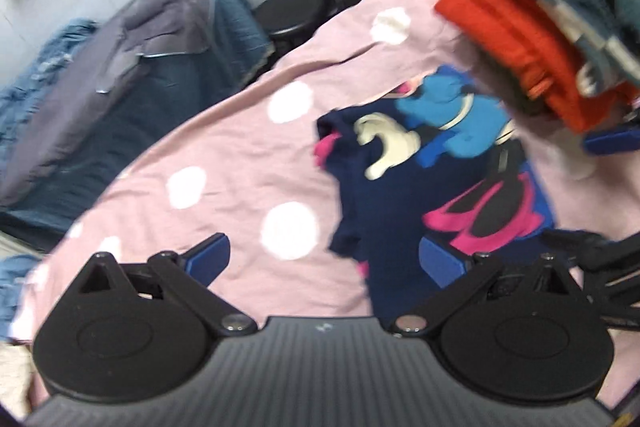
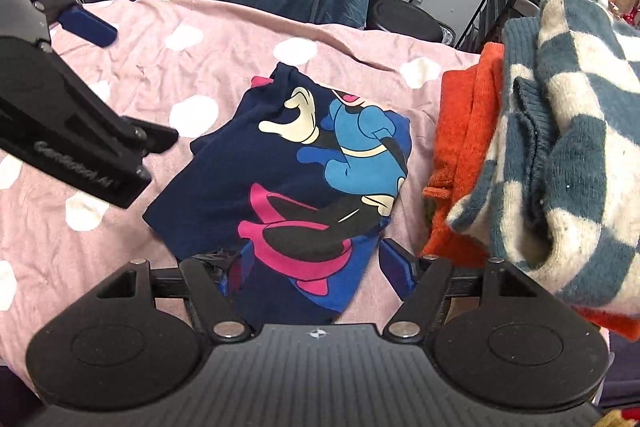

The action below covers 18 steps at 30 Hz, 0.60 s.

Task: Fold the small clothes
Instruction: 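Lower the folded shirt onto the sheet and open both grippers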

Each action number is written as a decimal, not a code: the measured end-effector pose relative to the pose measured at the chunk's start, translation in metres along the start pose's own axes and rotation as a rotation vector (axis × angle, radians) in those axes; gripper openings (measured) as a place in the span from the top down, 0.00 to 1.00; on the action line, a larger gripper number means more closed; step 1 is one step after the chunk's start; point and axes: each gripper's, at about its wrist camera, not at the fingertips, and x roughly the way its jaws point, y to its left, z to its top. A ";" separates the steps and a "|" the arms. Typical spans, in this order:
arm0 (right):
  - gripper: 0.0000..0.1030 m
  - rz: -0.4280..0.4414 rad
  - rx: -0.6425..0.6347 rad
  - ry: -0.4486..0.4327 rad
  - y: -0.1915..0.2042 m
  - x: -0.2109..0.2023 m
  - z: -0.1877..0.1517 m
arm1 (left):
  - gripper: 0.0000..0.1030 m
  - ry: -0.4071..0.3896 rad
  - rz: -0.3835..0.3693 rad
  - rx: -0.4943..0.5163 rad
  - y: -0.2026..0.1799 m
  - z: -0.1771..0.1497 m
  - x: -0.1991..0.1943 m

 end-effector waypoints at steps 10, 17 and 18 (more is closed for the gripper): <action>0.00 -0.004 -0.011 0.042 -0.002 0.006 0.000 | 0.00 0.030 -0.049 -0.008 -0.004 -0.001 0.008; 0.00 -0.001 -0.020 0.061 -0.002 0.011 0.001 | 0.00 0.057 -0.072 -0.012 -0.006 -0.003 0.014; 0.00 0.000 -0.020 0.062 -0.002 0.011 0.001 | 0.00 0.055 -0.075 -0.011 -0.006 -0.004 0.014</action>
